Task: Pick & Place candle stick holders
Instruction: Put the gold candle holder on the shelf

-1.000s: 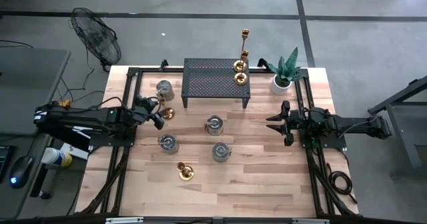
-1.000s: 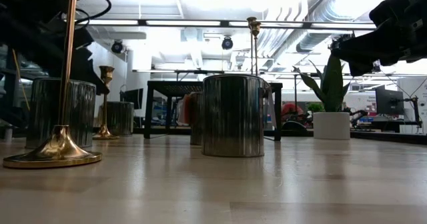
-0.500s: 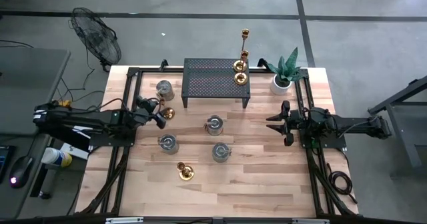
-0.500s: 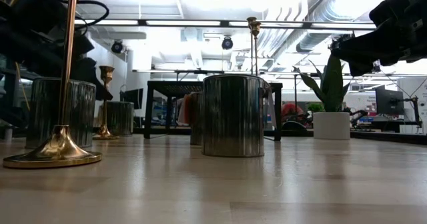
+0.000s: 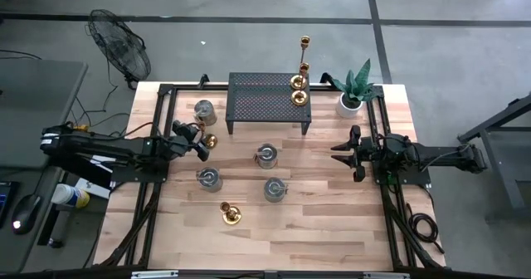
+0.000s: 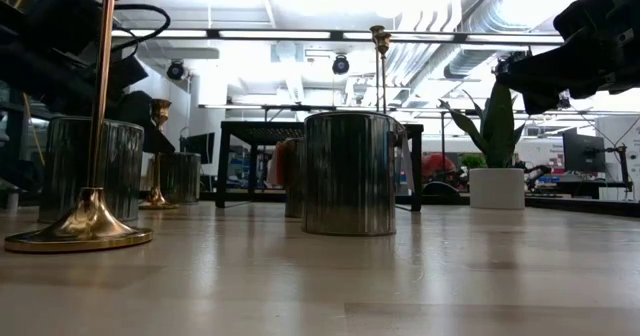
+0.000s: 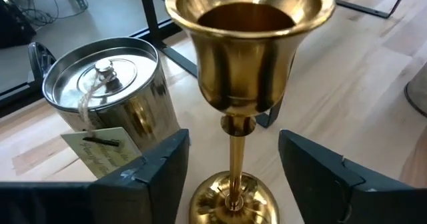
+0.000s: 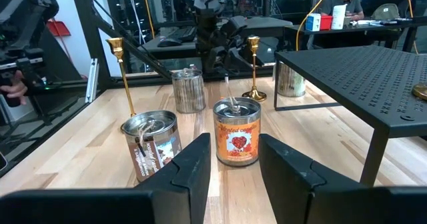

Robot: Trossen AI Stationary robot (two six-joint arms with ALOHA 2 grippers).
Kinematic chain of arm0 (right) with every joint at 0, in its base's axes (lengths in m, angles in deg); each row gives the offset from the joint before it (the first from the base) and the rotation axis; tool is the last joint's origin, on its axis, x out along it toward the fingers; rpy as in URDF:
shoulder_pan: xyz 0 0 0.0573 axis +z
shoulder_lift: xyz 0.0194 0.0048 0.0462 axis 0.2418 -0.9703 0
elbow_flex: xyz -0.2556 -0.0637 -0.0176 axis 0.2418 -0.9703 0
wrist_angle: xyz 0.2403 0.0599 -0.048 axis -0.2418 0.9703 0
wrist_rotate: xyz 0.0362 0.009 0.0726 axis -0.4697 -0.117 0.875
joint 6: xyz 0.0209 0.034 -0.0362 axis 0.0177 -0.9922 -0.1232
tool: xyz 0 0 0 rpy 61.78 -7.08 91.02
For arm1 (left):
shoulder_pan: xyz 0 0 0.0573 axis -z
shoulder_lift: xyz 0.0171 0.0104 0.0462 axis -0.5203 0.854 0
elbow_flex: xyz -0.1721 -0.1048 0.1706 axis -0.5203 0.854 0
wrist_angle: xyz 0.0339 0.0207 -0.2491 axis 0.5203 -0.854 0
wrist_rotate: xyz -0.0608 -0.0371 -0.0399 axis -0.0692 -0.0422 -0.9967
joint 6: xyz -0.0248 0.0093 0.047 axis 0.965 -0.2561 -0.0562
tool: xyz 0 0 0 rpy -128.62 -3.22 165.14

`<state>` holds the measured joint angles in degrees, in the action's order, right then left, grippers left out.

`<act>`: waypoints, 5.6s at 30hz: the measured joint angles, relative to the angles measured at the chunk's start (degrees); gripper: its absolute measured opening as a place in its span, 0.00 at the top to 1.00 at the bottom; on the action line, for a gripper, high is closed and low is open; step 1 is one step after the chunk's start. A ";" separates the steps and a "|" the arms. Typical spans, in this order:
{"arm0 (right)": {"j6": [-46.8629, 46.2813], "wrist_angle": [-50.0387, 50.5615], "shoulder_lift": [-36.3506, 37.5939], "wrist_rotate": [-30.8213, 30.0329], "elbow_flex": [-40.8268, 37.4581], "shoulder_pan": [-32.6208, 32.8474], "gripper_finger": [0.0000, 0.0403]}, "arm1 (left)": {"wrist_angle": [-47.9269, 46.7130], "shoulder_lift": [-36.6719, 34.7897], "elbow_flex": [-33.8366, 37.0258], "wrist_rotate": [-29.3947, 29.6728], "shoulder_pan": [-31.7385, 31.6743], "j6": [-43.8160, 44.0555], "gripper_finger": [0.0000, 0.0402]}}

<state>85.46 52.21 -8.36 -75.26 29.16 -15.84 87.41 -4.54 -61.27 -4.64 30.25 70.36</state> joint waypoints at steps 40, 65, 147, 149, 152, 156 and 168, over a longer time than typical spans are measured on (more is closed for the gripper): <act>0.00 0.00 0.00 0.00 0.00 0.00 0.71 | -0.41 0.43 -2.72 -0.03 0.01 0.00 0.96; 0.02 -0.01 0.01 0.00 0.02 0.02 0.71 | -20.10 2.06 -28.47 5.55 -0.02 -7.20 0.97; 0.01 -0.04 0.04 0.00 0.02 0.00 0.71 | 12.96 68.00 -73.09 -41.92 -30.42 -27.73 0.97; 0.02 -0.02 0.04 0.02 0.00 0.02 0.71 | 13.23 68.19 -73.09 -43.02 -30.40 -29.16 0.97; 0.01 -0.04 0.04 0.02 0.02 0.01 0.71 | 13.09 68.23 -73.09 -44.07 -30.42 -29.62 0.97; 0.02 -0.04 0.04 0.01 0.02 0.02 0.71 | 13.00 68.45 -73.09 -44.37 -30.46 -30.07 0.97; 0.00 -0.02 0.04 0.02 0.02 0.02 0.71 | 12.92 68.47 -73.09 -44.49 -31.19 -29.42 0.97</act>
<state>85.46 52.18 -8.32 -75.24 29.18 -15.82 100.33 63.93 -134.36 -49.13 -0.94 40.94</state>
